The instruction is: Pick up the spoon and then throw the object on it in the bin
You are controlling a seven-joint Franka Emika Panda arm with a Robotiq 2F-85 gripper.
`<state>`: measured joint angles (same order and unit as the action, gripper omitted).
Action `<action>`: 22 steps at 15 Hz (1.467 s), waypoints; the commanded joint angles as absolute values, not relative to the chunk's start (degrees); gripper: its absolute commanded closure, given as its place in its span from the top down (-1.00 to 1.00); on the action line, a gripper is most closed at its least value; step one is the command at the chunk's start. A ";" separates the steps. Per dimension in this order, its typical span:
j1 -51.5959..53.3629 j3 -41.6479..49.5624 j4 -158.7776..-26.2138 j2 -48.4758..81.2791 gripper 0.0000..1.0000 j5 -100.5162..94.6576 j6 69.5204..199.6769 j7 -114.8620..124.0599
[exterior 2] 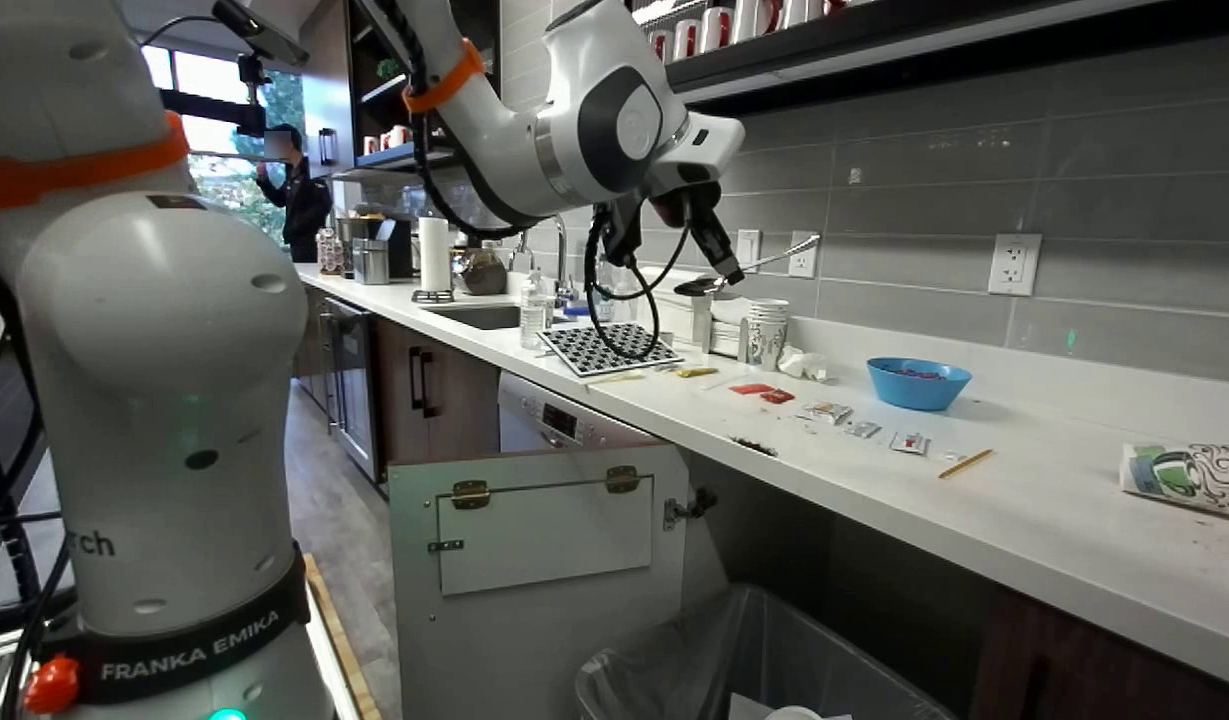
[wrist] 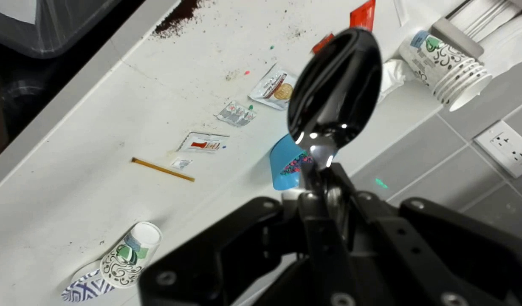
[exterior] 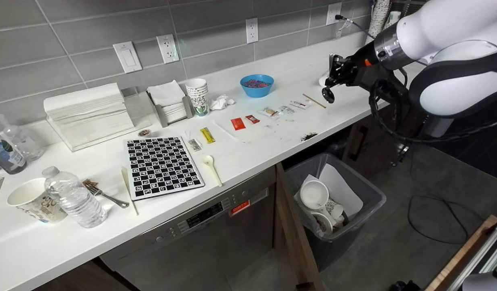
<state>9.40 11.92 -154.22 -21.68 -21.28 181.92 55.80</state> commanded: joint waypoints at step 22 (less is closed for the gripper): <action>5.61 7.03 -137.59 -16.25 -0.95 11.73 159.11 22.82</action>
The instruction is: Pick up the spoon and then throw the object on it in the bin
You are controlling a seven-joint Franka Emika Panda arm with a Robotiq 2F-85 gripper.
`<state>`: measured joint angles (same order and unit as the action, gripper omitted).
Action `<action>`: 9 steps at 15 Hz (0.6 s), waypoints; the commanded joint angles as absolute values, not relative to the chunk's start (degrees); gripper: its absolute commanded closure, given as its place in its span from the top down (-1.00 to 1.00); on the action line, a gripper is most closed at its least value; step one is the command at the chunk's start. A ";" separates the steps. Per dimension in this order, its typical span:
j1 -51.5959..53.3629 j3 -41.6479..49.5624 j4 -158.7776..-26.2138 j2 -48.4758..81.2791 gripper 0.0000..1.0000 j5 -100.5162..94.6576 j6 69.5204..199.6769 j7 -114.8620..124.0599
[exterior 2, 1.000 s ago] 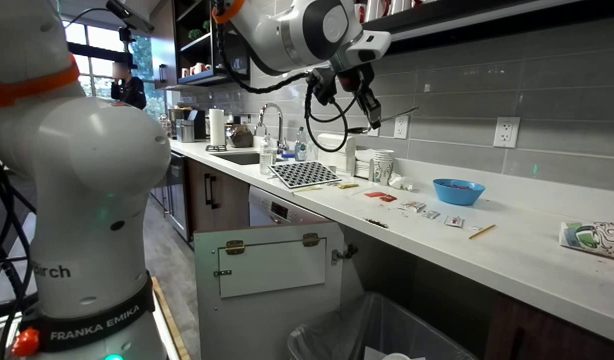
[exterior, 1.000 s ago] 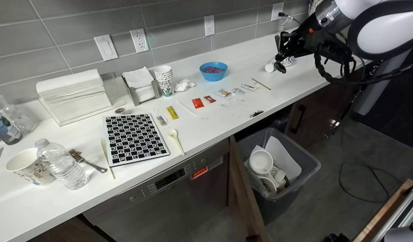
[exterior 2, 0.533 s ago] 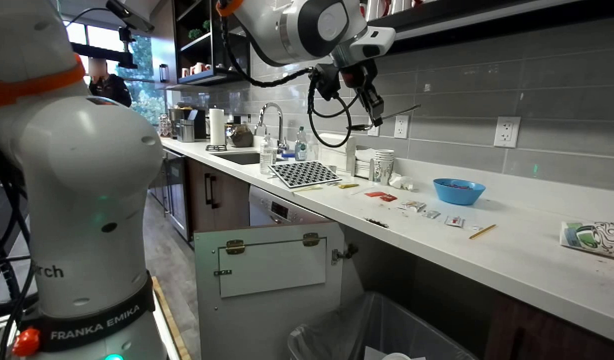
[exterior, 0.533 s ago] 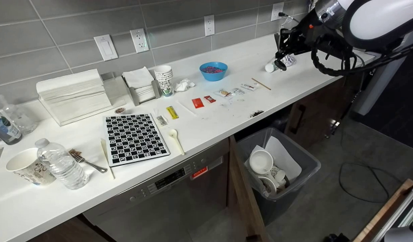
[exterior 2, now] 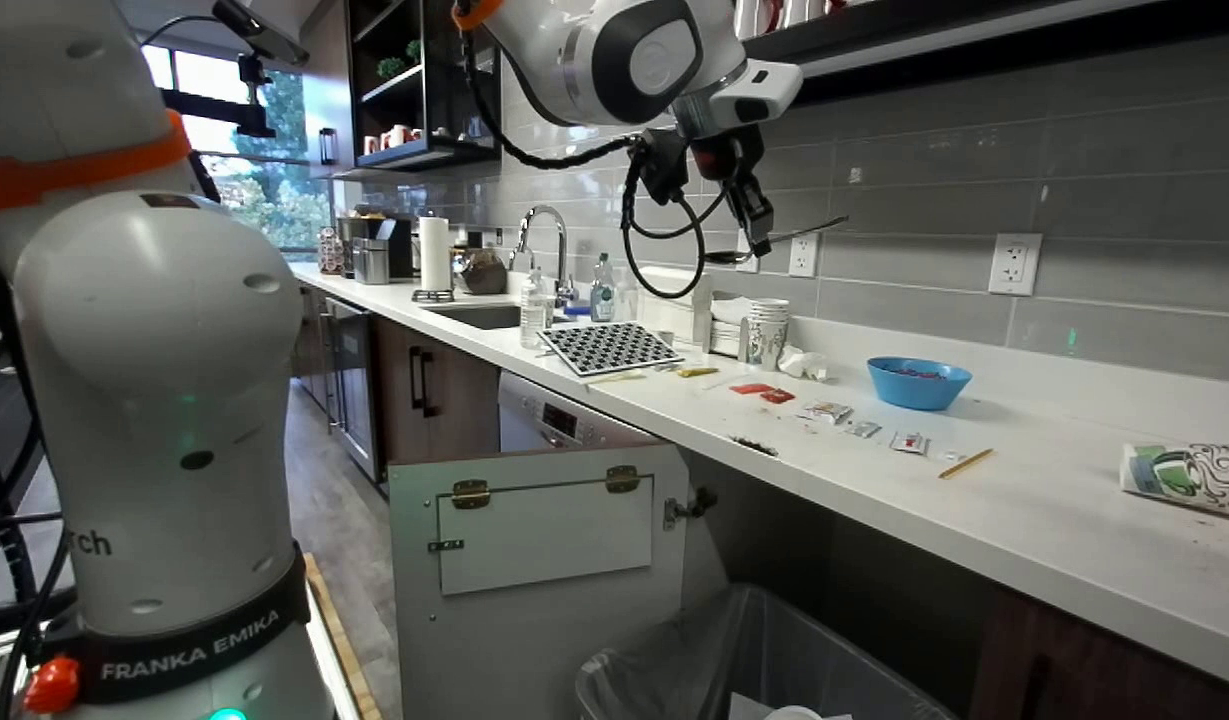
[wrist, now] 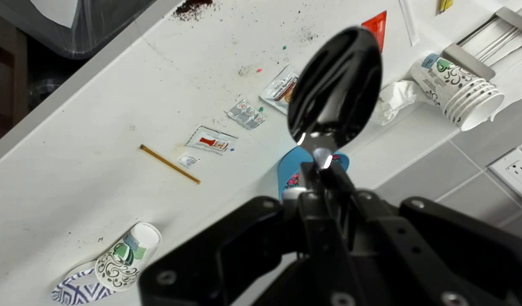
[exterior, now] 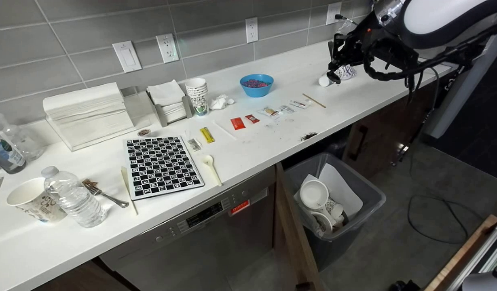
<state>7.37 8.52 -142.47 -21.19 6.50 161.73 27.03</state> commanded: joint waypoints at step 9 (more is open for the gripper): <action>3.48 6.03 -120.33 -0.06 -0.95 21.96 146.72 14.63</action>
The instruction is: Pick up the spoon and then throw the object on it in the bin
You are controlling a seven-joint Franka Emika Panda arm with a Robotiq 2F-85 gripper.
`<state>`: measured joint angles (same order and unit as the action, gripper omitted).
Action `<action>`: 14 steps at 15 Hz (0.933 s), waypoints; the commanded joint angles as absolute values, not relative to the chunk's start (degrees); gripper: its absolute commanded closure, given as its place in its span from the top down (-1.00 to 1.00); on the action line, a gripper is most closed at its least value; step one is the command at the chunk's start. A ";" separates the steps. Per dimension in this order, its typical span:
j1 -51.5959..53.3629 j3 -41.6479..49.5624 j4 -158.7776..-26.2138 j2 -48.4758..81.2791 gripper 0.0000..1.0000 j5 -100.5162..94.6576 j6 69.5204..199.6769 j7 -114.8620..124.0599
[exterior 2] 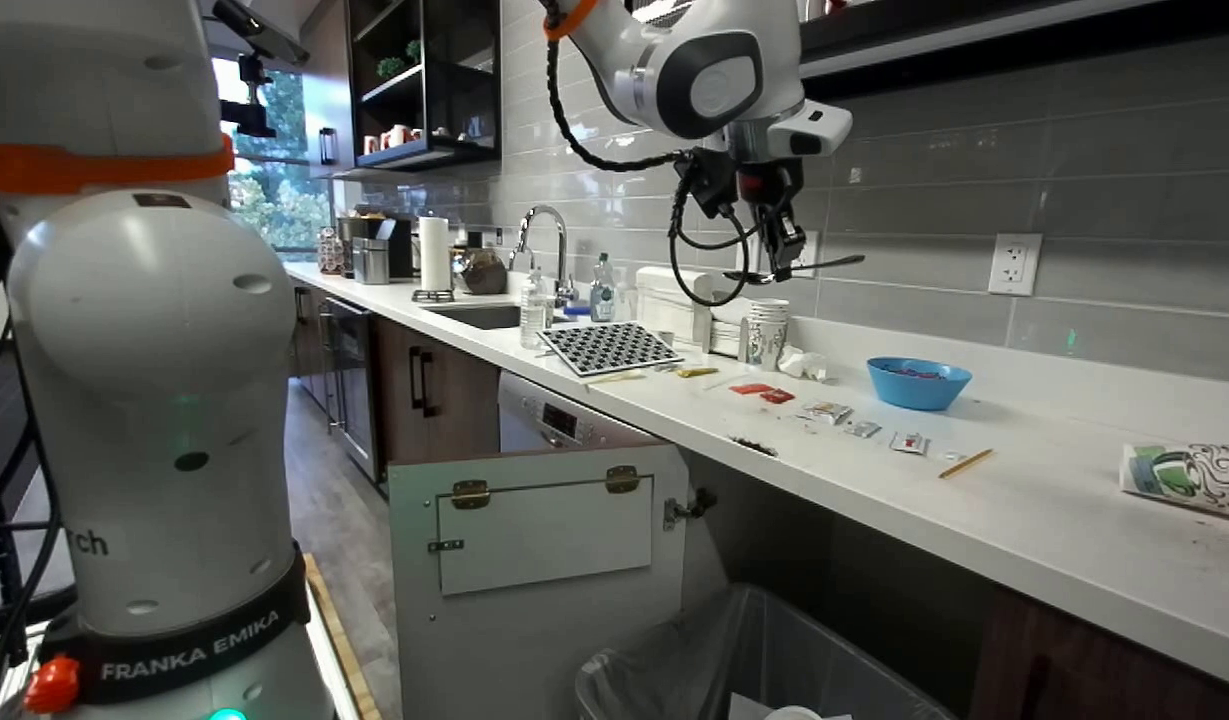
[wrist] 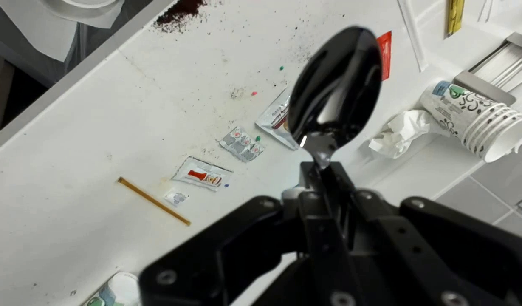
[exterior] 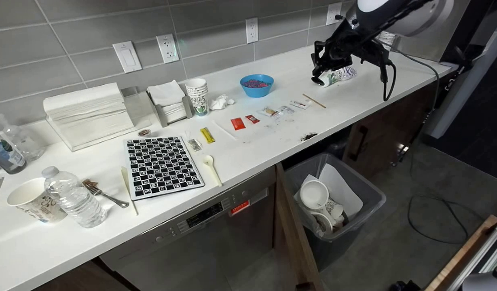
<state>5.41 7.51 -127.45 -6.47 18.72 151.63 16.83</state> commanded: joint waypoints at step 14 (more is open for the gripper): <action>0.88 3.33 -110.10 10.95 -0.81 19.18 140.15 21.54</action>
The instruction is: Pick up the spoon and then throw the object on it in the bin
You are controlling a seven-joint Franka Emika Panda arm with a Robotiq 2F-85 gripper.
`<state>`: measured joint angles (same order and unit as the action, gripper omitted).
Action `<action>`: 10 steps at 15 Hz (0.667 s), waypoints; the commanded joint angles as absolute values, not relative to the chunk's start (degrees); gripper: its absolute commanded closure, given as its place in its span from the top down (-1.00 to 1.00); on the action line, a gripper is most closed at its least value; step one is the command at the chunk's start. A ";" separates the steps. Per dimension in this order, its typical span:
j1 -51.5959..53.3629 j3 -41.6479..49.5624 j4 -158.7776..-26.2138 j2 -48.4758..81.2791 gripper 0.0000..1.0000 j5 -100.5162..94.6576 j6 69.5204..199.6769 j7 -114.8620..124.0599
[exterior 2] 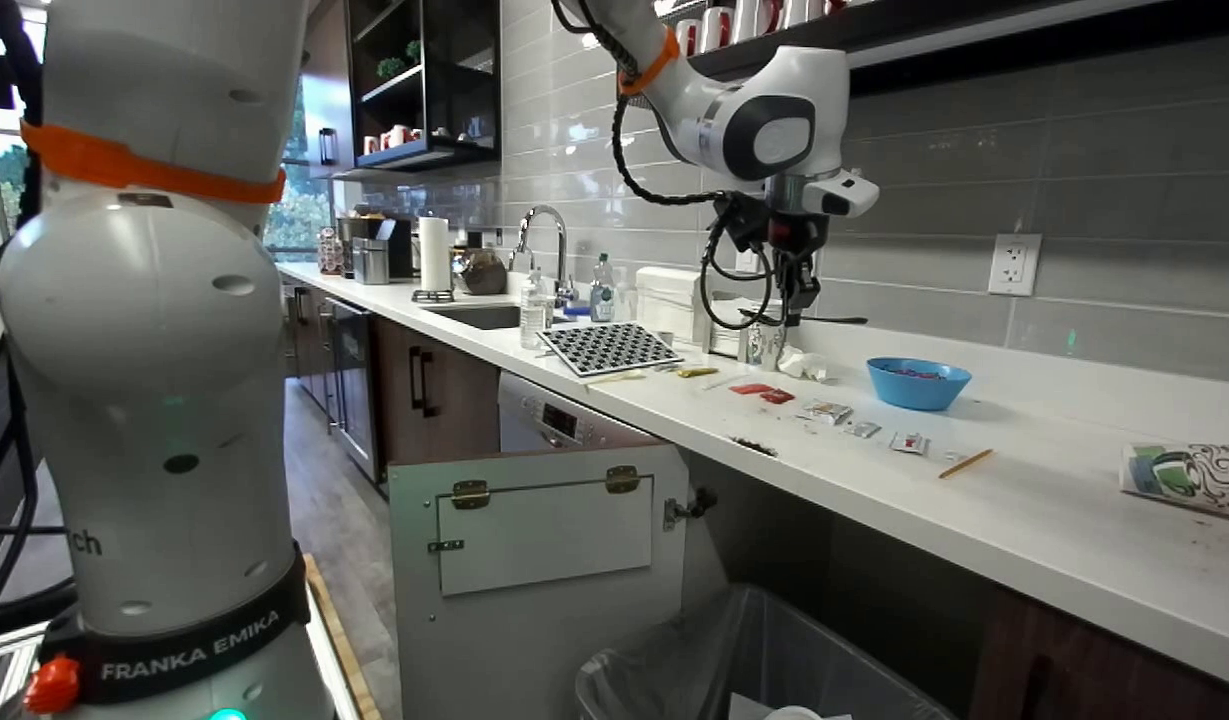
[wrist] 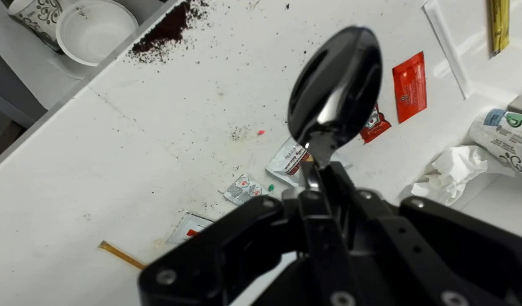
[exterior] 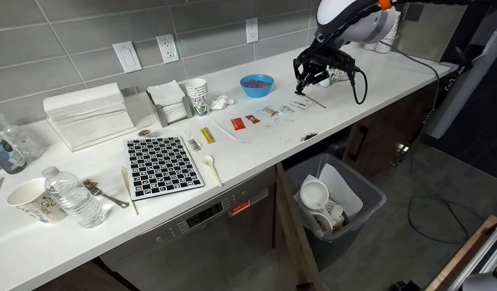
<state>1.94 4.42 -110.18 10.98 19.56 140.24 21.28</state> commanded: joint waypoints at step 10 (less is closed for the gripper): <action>0.94 2.27 -104.90 19.06 -0.95 21.74 139.58 29.17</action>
